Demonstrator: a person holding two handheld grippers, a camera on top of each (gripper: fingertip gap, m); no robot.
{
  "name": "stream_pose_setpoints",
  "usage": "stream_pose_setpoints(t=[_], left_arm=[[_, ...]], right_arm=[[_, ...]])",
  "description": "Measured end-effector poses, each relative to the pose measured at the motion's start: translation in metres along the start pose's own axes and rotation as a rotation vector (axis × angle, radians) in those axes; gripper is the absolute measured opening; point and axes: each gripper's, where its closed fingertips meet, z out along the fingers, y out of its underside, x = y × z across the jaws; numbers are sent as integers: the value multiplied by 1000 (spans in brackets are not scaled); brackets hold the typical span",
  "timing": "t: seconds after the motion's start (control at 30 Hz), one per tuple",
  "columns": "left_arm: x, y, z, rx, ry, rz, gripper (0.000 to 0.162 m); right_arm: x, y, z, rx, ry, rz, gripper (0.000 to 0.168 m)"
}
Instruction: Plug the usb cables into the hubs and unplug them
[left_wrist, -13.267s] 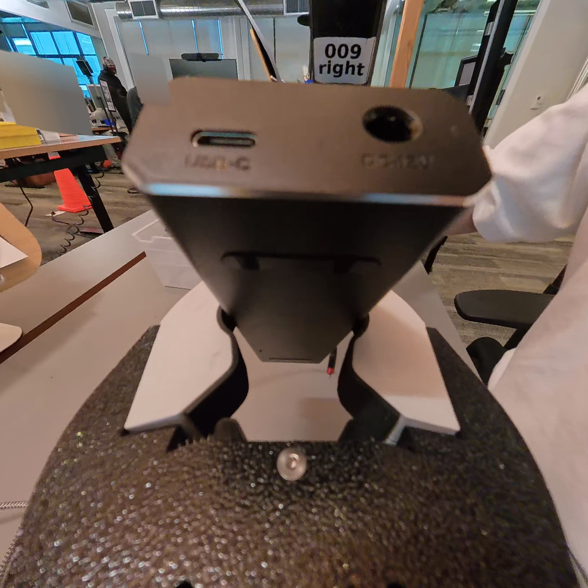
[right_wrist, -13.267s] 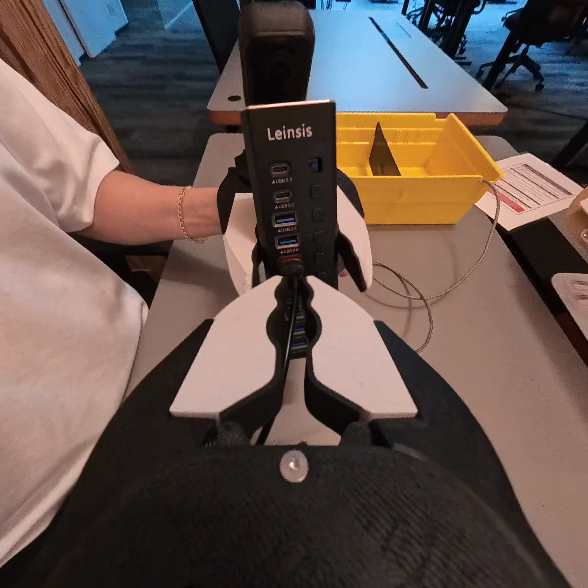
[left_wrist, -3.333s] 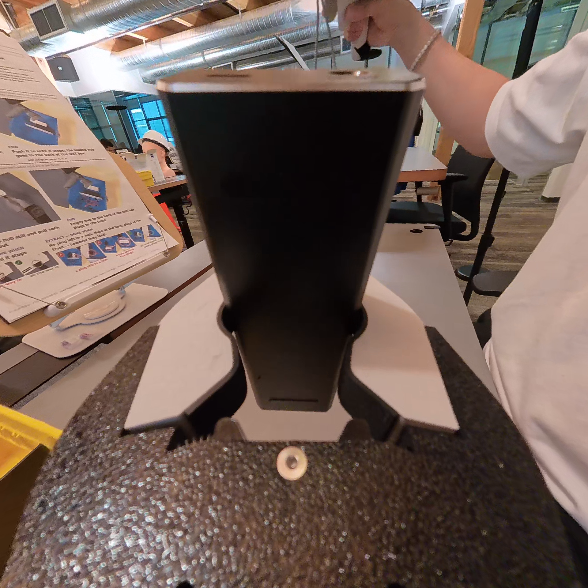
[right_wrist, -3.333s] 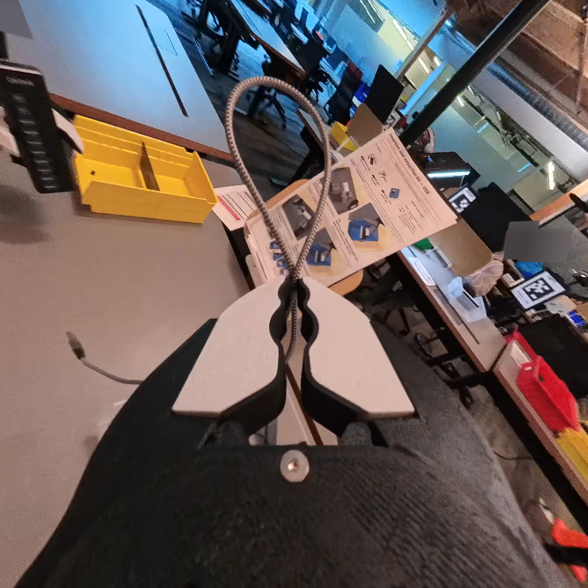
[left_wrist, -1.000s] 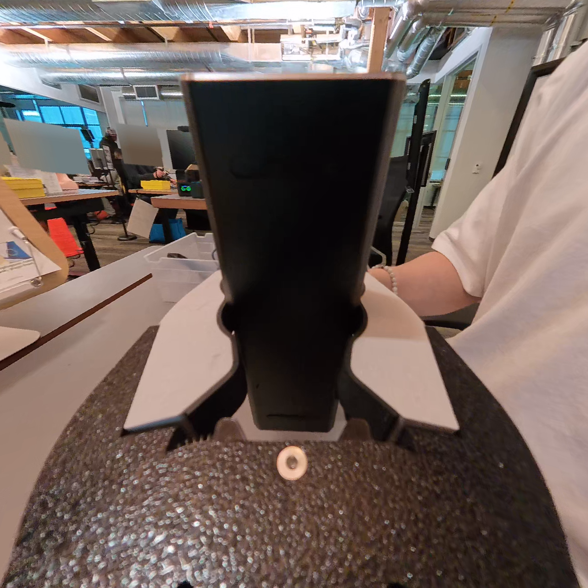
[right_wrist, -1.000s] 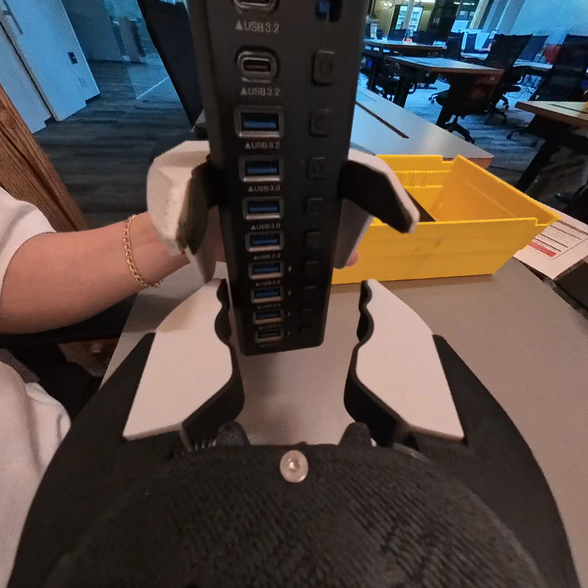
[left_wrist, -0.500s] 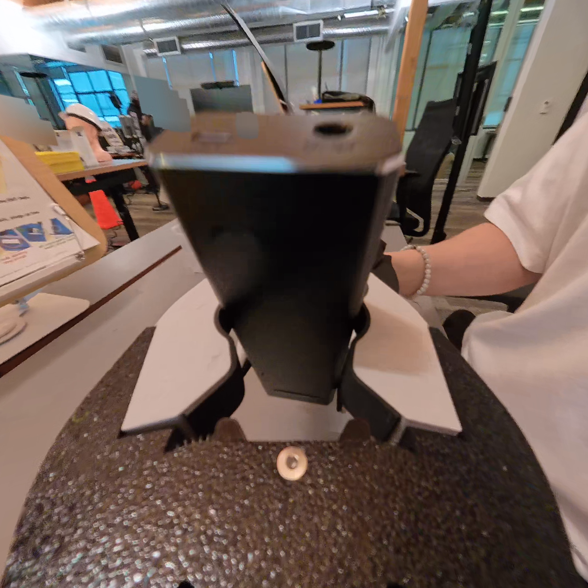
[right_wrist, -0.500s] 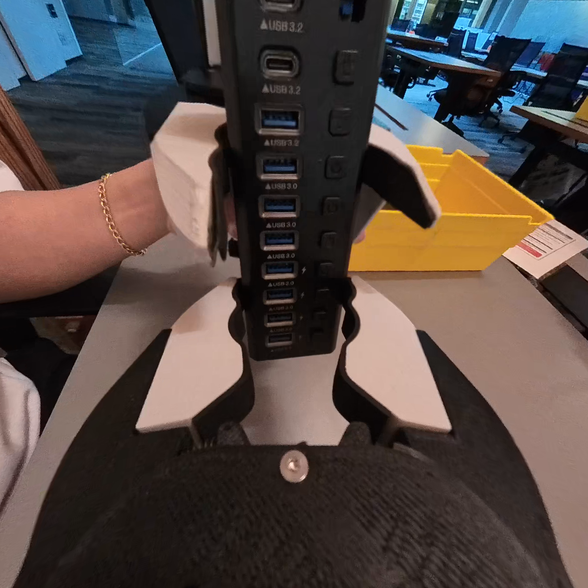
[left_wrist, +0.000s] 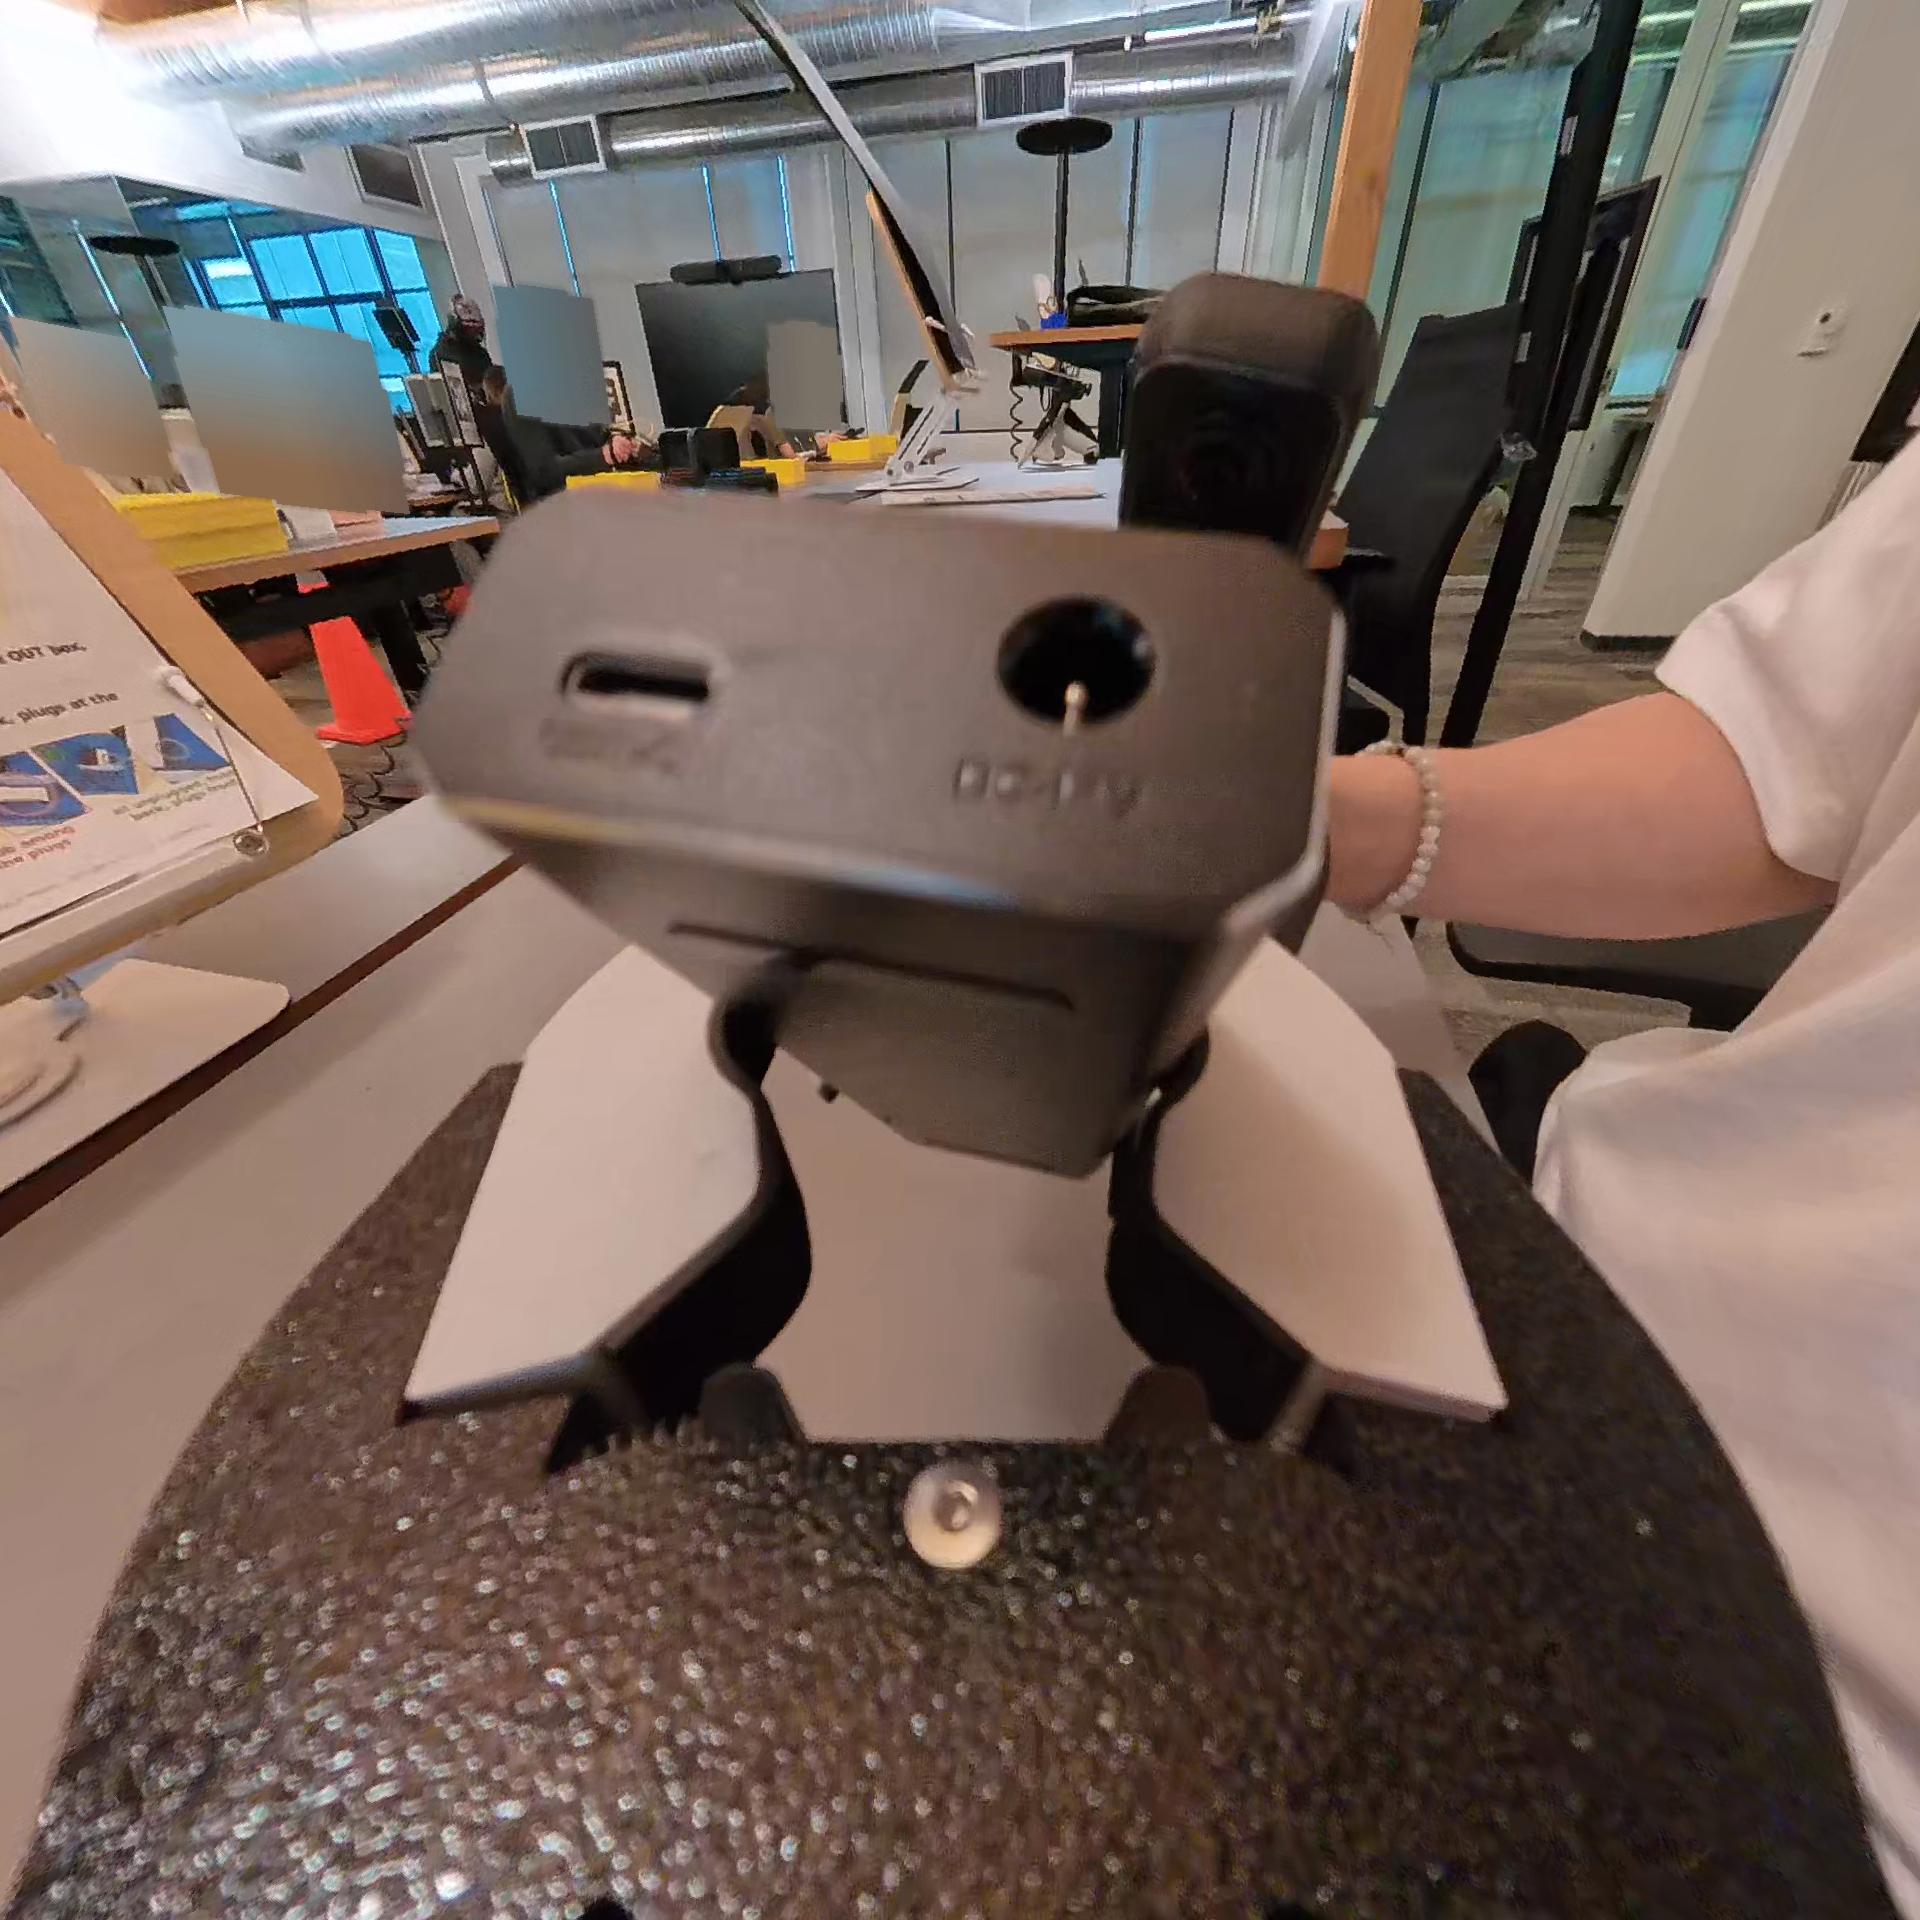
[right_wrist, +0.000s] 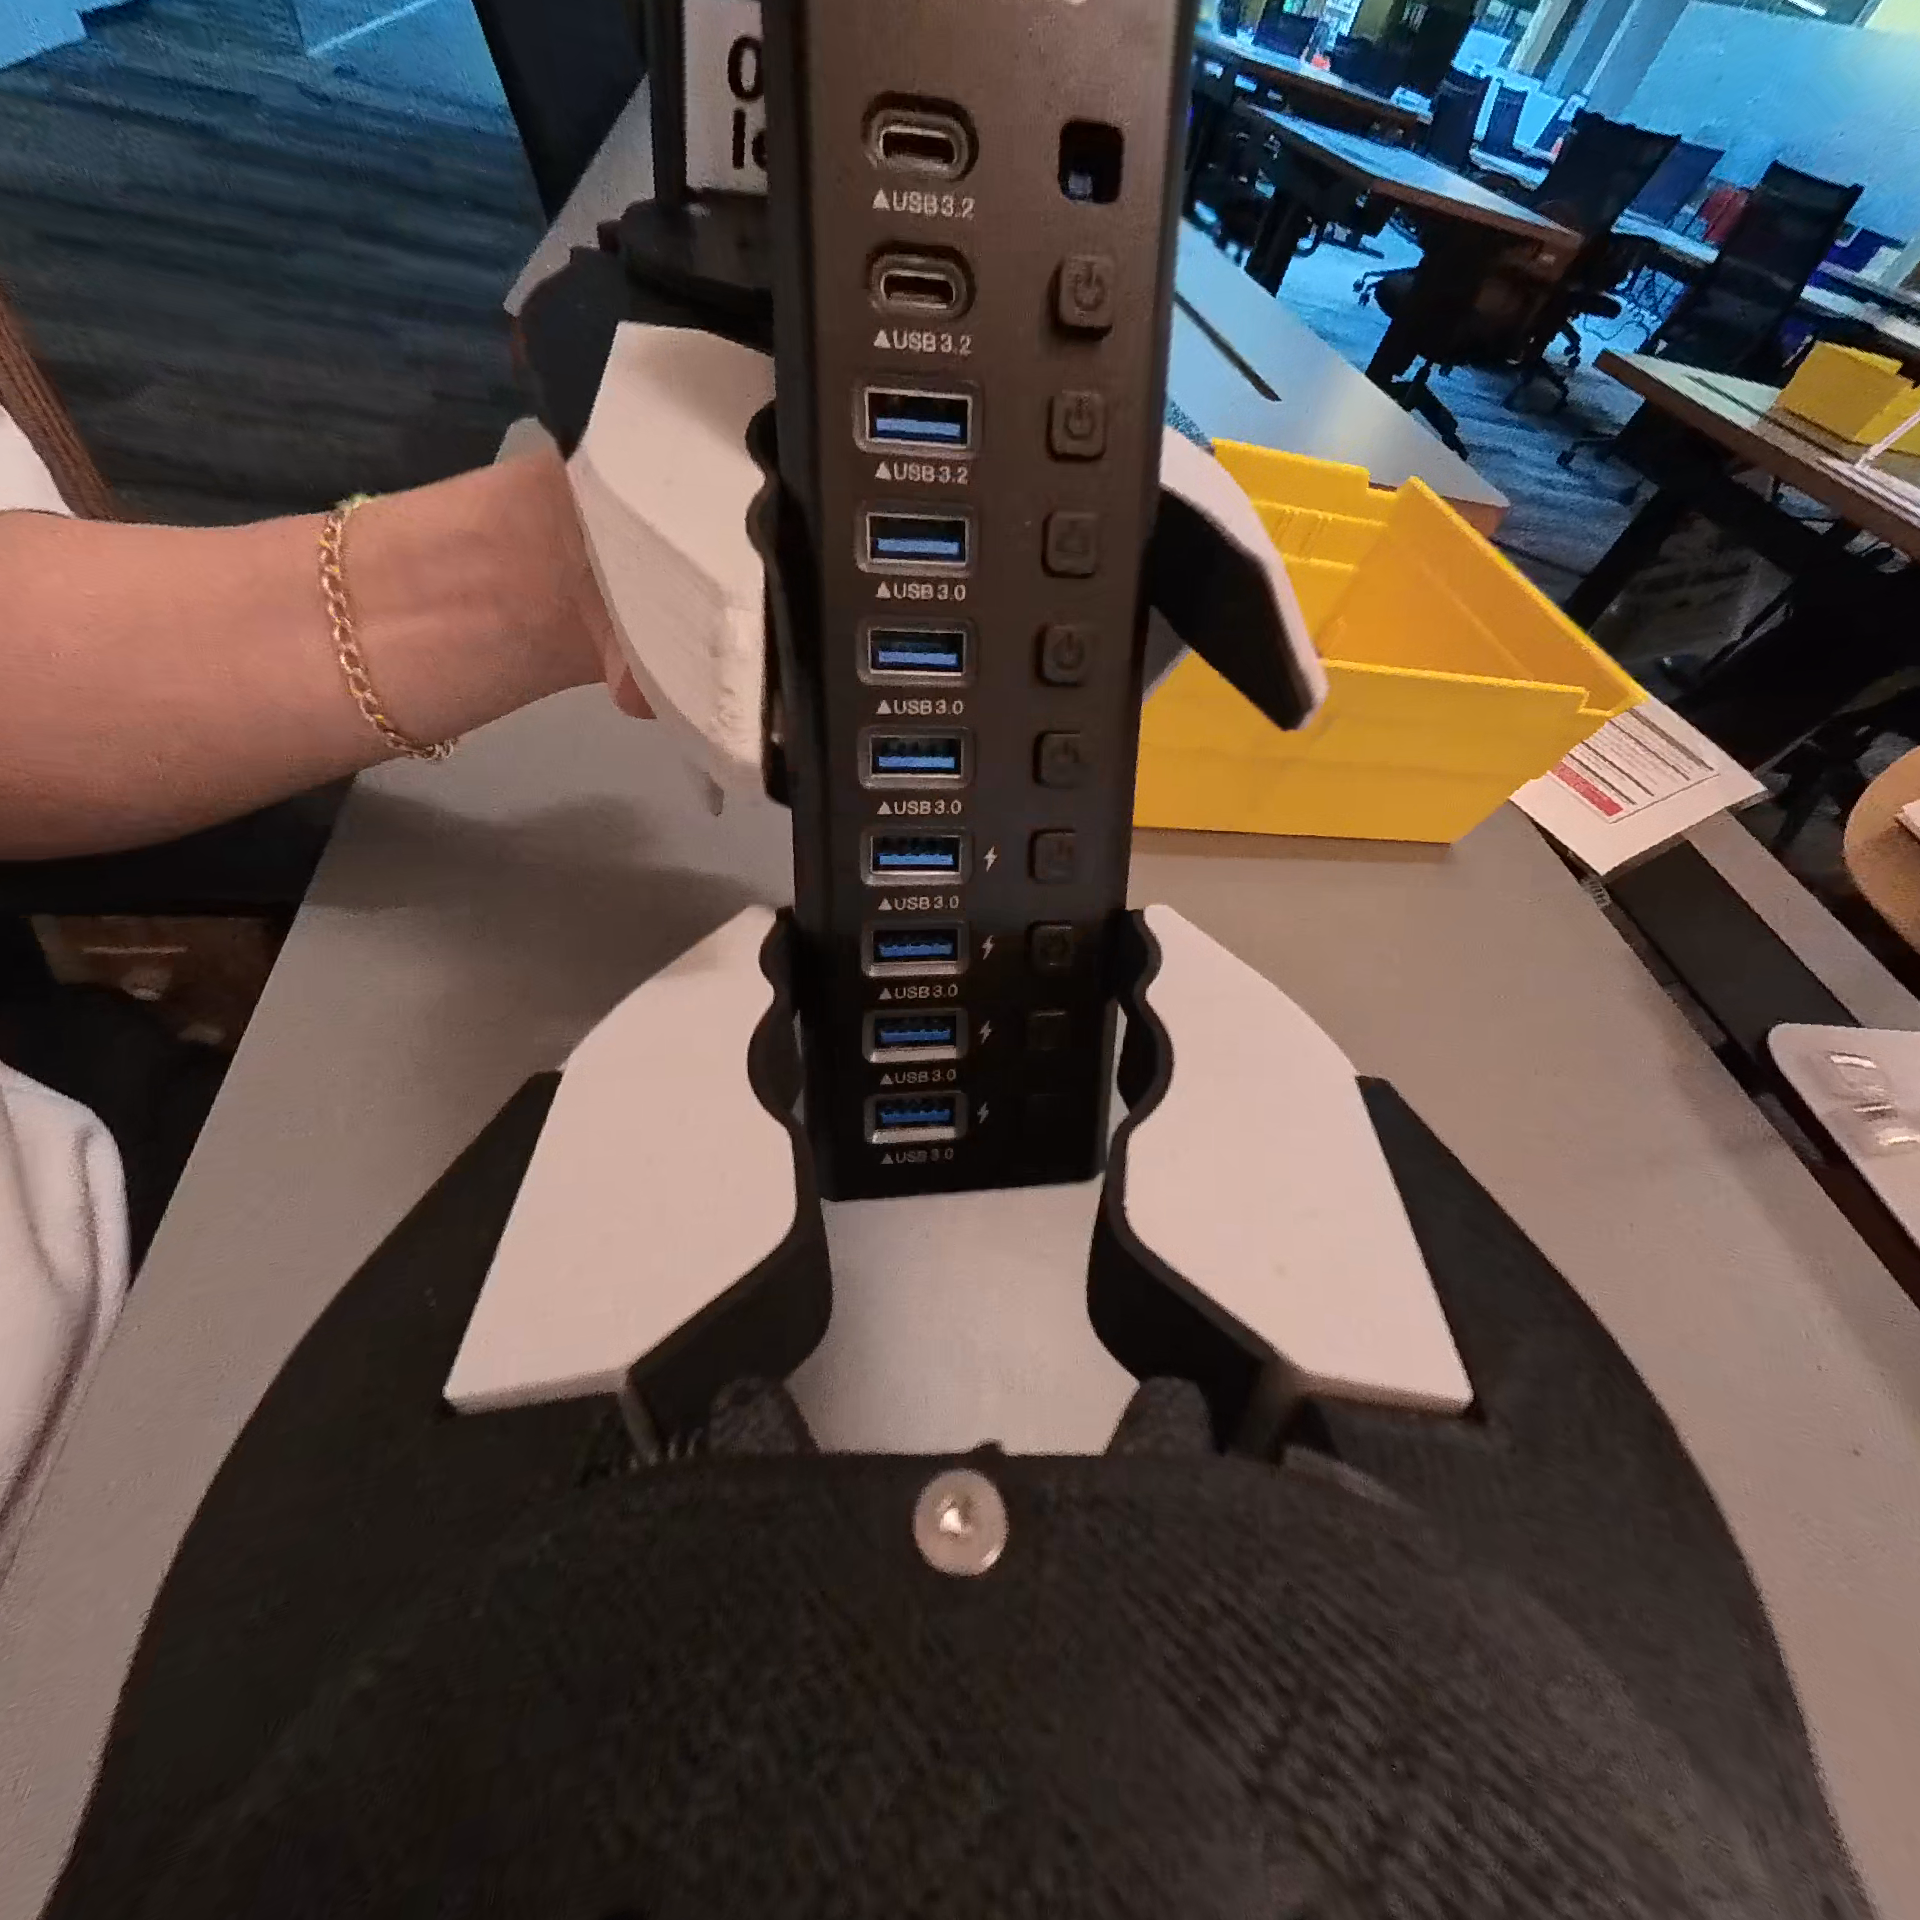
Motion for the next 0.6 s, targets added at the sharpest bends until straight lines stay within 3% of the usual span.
stream_pose_setpoints(t=[0.13,0.27,0.4,0.6], left_arm=[[-5,0,3,-21,-47,-36,71],[1,2,9,-64,-46,-1,71],[3,3,9,-58,-15,-3,71],[1,13,7,-94,-16,25,71]], right_arm=[[3,-7,10,86,55,87,61],[7,-6,17,84,74,121,78],[-3,-6,19,64,23,63,63],[-1,3,22,21,55,48,63]])
